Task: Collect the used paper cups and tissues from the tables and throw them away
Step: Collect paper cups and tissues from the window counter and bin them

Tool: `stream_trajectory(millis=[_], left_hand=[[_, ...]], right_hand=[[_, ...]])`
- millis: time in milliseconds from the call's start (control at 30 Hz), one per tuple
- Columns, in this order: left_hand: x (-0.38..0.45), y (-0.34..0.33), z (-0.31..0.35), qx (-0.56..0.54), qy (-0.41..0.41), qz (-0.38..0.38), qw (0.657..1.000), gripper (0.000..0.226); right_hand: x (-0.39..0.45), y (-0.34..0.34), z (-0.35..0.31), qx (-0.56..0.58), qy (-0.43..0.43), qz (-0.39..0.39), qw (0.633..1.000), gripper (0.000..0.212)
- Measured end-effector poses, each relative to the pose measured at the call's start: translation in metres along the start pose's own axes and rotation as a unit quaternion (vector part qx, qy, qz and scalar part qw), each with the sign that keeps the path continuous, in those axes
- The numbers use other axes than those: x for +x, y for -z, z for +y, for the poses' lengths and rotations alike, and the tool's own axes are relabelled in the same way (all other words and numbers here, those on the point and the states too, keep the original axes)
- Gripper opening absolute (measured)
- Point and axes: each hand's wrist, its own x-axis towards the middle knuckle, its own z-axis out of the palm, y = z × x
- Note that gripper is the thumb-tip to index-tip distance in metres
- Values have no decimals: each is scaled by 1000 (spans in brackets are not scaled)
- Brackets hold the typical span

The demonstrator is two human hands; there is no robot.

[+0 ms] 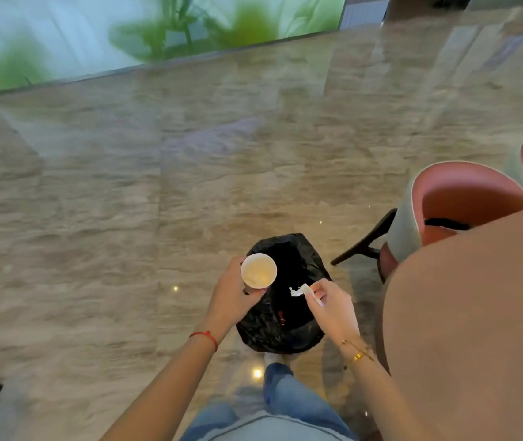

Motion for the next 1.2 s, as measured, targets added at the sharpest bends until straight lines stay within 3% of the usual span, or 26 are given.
stream_trajectory(millis=[433,633,767,900,1200], left_hand=[[149,-75,-18,19,92,-74,993,61],[168,-82,-42,45,168,-129,976,83],[170,-56,-42,60,147,-126,979,65],[162,-12,-29,101,89,-71,988,47],[87,66,2,140,62,58,987,41]], right_hand=[[156,-22,53,-11,-112,-143,983,22],[176,-24,62,-14,-138,-172,975,32],[188,-8,46,-33,-68,-156,985,40],[192,14,16,-78,43,-130,988,47],[171,36,-33,-117,158,-114,974,49]])
